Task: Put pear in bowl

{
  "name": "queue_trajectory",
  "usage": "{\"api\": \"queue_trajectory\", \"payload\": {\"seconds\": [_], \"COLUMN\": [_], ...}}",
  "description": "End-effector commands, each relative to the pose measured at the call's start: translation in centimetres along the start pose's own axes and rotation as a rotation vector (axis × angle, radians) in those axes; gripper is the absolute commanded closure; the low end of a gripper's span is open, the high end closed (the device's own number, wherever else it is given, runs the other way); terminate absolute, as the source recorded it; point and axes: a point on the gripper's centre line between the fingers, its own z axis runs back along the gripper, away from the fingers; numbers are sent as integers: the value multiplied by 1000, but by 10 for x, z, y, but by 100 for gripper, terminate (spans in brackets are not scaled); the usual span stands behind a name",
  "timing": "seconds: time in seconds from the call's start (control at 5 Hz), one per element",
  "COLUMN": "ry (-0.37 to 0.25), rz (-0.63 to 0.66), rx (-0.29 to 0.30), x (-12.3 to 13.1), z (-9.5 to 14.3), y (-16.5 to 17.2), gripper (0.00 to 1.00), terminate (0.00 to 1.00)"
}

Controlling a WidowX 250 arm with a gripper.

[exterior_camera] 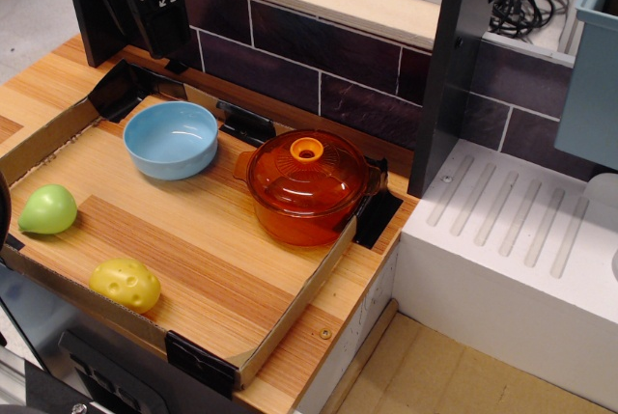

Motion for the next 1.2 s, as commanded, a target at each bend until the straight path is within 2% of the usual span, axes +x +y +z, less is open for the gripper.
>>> {"api": "queue_trajectory", "payload": {"seconds": [0.0,0.2,0.4,0.8,1.0], "ry": [0,63,103,126,124], "rz": [0,-31,-66,-157,-134], "rx": [0,6,-7,3,32], "x": [0,-19,-46,-92,-100], "z": [0,-25,-32,-35,-54], "y": [0,17,26,37,47], "gripper": [0,0,0,0,0], "terminate": [0,0,0,0,0]}}
